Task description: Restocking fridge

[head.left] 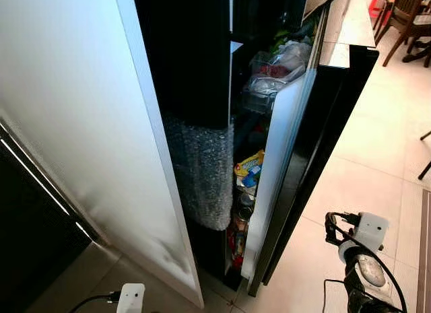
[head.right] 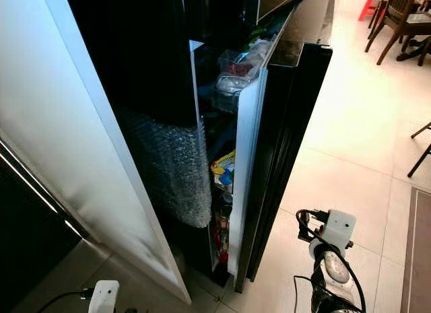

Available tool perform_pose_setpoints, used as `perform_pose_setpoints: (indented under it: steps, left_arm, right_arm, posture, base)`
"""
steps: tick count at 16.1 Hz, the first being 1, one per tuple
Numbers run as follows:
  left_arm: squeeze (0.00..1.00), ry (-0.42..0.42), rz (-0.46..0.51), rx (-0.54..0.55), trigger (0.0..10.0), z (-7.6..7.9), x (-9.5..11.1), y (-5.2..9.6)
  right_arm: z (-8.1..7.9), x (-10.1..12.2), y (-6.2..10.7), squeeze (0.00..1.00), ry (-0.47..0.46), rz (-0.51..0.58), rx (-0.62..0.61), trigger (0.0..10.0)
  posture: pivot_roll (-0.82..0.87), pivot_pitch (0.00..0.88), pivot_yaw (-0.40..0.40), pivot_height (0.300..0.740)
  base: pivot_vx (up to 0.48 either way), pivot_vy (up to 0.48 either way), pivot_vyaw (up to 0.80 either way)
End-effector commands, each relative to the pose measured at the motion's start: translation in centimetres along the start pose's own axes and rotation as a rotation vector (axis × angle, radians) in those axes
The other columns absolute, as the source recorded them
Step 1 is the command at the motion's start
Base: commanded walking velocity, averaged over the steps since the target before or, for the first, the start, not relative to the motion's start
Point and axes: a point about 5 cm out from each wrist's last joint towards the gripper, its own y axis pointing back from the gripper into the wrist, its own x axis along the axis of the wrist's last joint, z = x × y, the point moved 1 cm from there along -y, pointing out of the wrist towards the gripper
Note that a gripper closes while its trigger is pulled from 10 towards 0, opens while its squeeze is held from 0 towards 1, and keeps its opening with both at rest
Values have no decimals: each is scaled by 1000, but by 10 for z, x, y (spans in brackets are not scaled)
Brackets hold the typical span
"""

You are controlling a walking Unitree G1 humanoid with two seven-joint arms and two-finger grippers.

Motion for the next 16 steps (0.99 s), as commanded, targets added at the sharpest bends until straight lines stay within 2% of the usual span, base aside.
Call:
perform_pose_setpoints:
  steps: [1,5,8,13,16]
  left_arm:
    - [0,-15,-8,-3,10000,-1,-2,0]
    - [0,-18,-10,-4,10000,-1,-3,0]
    - [0,-21,-10,-5,10000,0,-3,1]
    - [0,-27,-10,-9,10000,0,-4,1]
    - [0,-29,-11,-9,10000,0,-5,1]
  right_arm:
    - [-13,15,-7,0,-31,46,69,10000]
    - [-32,14,-9,0,-101,27,199,10000]
    - [-43,16,-10,0,-106,24,262,10000]
    - [-73,25,-13,0,-109,31,433,10000]
    - [-85,34,-16,0,-107,45,476,10000]
  posture:
    - [-114,0,46,740]
    - [-110,0,45,740]
    - [-109,0,45,740]
    - [-109,0,47,740]
    - [-109,0,47,740]
  base:
    - [0,0,0]
    - [0,0,0]
    - [0,0,0]
    - [0,0,0]
    - [0,0,0]
